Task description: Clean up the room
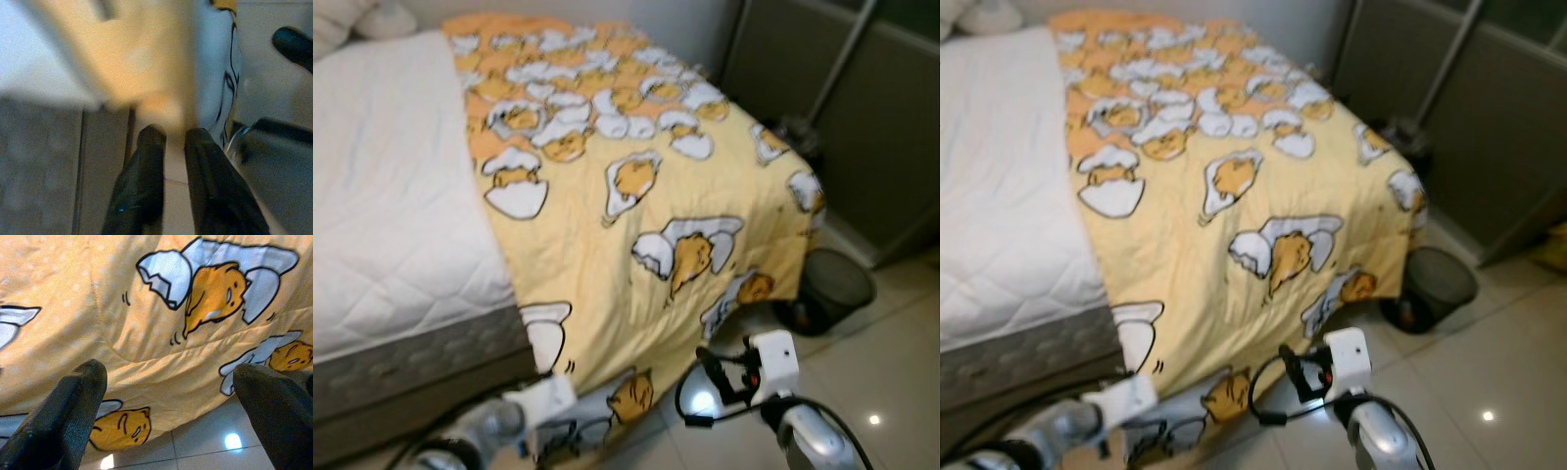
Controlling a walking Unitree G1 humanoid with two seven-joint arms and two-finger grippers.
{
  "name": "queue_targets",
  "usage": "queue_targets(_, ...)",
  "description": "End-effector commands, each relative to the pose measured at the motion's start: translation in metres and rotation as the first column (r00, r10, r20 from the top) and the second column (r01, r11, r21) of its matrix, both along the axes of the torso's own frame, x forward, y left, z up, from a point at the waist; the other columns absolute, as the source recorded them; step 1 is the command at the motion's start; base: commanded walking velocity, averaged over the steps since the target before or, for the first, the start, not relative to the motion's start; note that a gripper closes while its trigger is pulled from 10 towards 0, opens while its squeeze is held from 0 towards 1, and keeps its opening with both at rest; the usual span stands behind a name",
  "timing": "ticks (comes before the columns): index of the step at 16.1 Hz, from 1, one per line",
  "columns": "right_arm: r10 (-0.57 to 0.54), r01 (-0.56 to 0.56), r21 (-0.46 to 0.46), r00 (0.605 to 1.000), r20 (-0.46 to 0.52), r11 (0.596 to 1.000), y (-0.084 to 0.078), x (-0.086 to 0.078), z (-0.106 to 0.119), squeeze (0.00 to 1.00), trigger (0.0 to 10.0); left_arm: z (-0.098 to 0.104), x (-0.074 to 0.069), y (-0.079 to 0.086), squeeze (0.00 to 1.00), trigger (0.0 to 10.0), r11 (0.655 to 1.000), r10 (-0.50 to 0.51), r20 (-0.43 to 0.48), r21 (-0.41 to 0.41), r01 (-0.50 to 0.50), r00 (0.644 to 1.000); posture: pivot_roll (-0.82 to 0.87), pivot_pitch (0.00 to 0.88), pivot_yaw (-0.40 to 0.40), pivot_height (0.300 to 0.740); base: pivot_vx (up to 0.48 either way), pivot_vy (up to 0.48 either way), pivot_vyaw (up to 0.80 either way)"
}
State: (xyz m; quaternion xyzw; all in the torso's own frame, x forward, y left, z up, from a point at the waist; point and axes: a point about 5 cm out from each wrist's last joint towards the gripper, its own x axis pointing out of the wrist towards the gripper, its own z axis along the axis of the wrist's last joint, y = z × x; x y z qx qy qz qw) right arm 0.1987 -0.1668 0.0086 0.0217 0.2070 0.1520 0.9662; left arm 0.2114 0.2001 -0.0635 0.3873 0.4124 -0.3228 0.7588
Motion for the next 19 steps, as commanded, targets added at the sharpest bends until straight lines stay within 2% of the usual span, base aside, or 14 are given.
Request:
queue_targets(1,-0.008,0.009,-0.006,0.999,0.033,1.000,-0.002,0.006,0.005,0.00,10.0,0.006,0.006,0.007,1.00,10.0,0.998,0.059,0.047,-0.024,-0.058,0.997,-0.03,0.000,-0.074,0.740,0.000,0.000,0.00)
queue_targets(3,-0.032,0.033,-0.002,0.997,0.072,0.999,-0.002,0.017,0.010,0.00,10.0,0.022,0.022,0.017,1.00,10.0,0.993,0.082,0.179,-0.095,-0.066,0.980,-0.01,0.000,-0.065,0.740,0.000,0.000,0.00)
queue_targets(4,-0.091,0.090,0.017,0.990,0.111,0.996,-0.007,0.031,0.017,0.00,10.0,0.058,0.059,0.005,1.00,10.0,0.951,0.199,0.375,-0.295,-0.087,0.906,0.02,0.000,-0.061,0.740,0.000,0.000,0.00)
queue_targets(5,-0.134,0.132,0.029,0.981,0.142,0.991,-0.011,0.040,0.024,0.00,10.0,0.085,0.083,-0.003,1.00,10.0,0.882,0.337,0.446,-0.457,-0.113,0.829,0.04,0.000,-0.054,0.740,0.000,0.000,0.00)
queue_targets(6,-0.199,0.191,0.059,0.962,0.186,0.980,-0.018,0.053,0.036,0.00,10.0,0.126,0.105,-0.010,1.00,10.0,0.733,0.536,0.491,-0.675,-0.090,0.687,0.04,0.000,-0.044,0.740,0.000,0.000,0.00)
queue_targets(7,-0.217,0.208,0.069,0.956,0.197,0.976,-0.020,0.059,0.039,0.00,10.0,0.135,0.109,-0.011,1.00,10.0,0.691,0.587,0.488,-0.718,-0.086,0.646,0.04,0.000,-0.034,0.740,0.000,0.000,0.00)
queue_targets(8,-0.262,0.245,0.100,0.938,0.226,0.964,-0.025,0.069,0.046,0.00,10.0,0.142,0.108,-0.010,1.00,10.0,0.567,0.722,0.422,-0.815,-0.120,0.548,0.04,0.000,-0.025,0.740,0.000,0.000,0.54)
queue_targets(9,-0.287,0.267,0.116,0.927,0.241,0.957,-0.027,0.078,0.050,0.00,10.0,0.136,0.103,-0.008,1.00,10.0,0.513,0.798,0.385,-0.837,-0.188,0.464,0.03,0.000,-0.021,0.740,0.000,-0.458,0.46)
queue_targets(11,-0.254,0.231,0.114,0.930,0.266,0.966,-0.018,0.085,0.054,0.00,10.0,0.127,0.100,-0.014,1.00,10.0,0.474,0.839,0.348,-0.845,-0.247,0.419,0.02,0.000,-0.019,0.740,0.000,-0.437,0.45)
queue_targets(13,-0.231,0.207,0.113,0.931,0.281,0.972,-0.013,0.087,0.056,0.00,10.0,0.132,0.099,-0.022,1.00,10.0,0.472,0.840,0.350,-0.849,-0.239,0.416,0.02,0.000,-0.020,0.740,0.180,-0.366,0.22)
queue_targets(14,-0.227,0.200,0.122,0.933,0.278,0.972,-0.010,0.086,0.054,0.00,10.0,0.139,0.100,-0.026,0.00,10.0,0.531,0.809,0.418,-0.821,-0.209,0.413,0.03,0.000,-0.020,0.740,0.401,-0.259,0.00)
queue_targets(16,-0.215,0.182,0.141,0.935,0.283,0.973,-0.006,0.081,0.052,0.00,10.0,0.135,0.097,-0.025,0.00,10.0,0.656,0.731,0.529,-0.719,-0.231,0.431,0.03,0.000,-0.021,0.740,0.418,-0.126,0.00)
queue_targets(17,-0.213,0.172,0.160,0.934,0.288,0.972,-0.006,0.079,0.053,0.00,10.0,0.130,0.093,-0.025,0.00,10.0,0.685,0.707,0.544,-0.685,-0.248,0.451,0.03,0.000,-0.022,0.740,0.000,0.000,0.00)
queue_targets(19,-0.222,0.177,0.173,0.932,0.287,0.969,-0.009,0.076,0.052,0.00,10.0,0.126,0.088,-0.023,0.00,10.0,0.663,0.734,0.521,-0.690,-0.291,0.435,0.04,0.000,-0.024,0.740,0.000,0.000,0.00)
